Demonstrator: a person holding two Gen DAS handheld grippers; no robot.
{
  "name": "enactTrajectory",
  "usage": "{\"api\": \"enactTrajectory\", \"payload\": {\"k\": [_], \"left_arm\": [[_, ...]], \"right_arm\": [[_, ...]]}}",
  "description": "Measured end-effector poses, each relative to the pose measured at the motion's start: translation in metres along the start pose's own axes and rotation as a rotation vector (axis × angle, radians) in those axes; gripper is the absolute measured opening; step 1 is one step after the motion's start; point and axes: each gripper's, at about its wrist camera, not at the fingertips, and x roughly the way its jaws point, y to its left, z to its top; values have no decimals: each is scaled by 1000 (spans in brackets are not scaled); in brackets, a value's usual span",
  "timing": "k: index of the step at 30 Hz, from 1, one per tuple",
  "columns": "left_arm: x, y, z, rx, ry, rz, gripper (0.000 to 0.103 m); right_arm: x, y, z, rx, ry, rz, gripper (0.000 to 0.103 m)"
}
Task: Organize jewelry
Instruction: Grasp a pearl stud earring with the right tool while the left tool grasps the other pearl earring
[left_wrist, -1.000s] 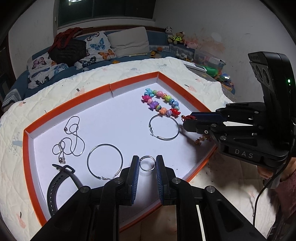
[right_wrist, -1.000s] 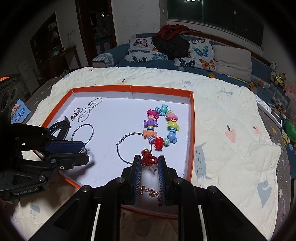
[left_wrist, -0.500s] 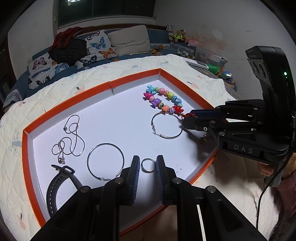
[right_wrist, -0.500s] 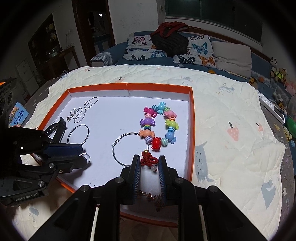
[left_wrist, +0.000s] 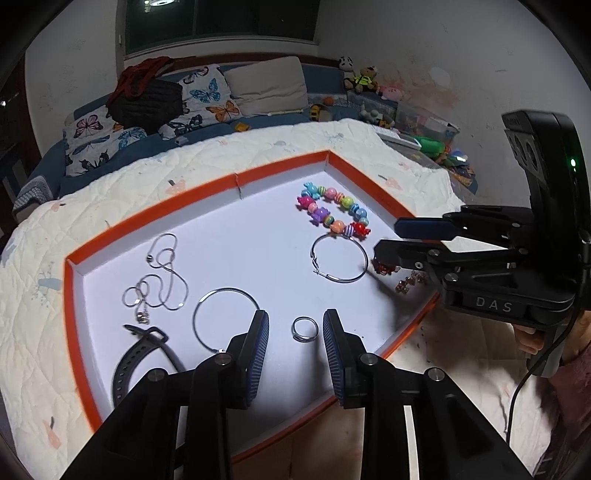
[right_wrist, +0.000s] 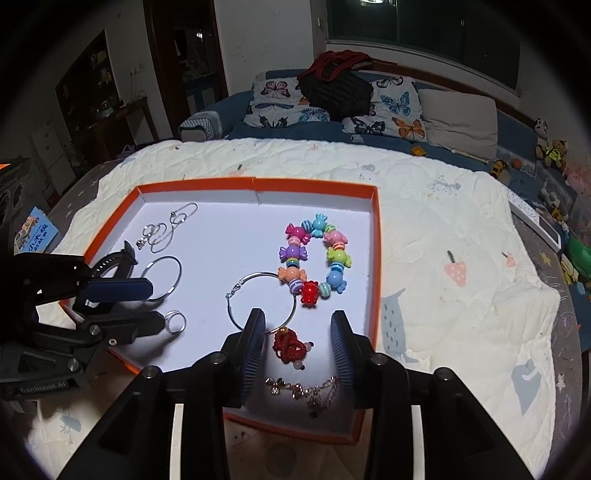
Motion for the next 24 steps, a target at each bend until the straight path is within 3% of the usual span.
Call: {"api": "enactTrajectory", "payload": {"k": [10,24], "left_arm": [[-47,-13,-21,26,-31,36,33],[-84,-22,-87,-9,1,71,33]], "right_arm": [[-37,16,-14,-9,-44,39,46],[-35,48,-52,-61,22,91,46]]}}
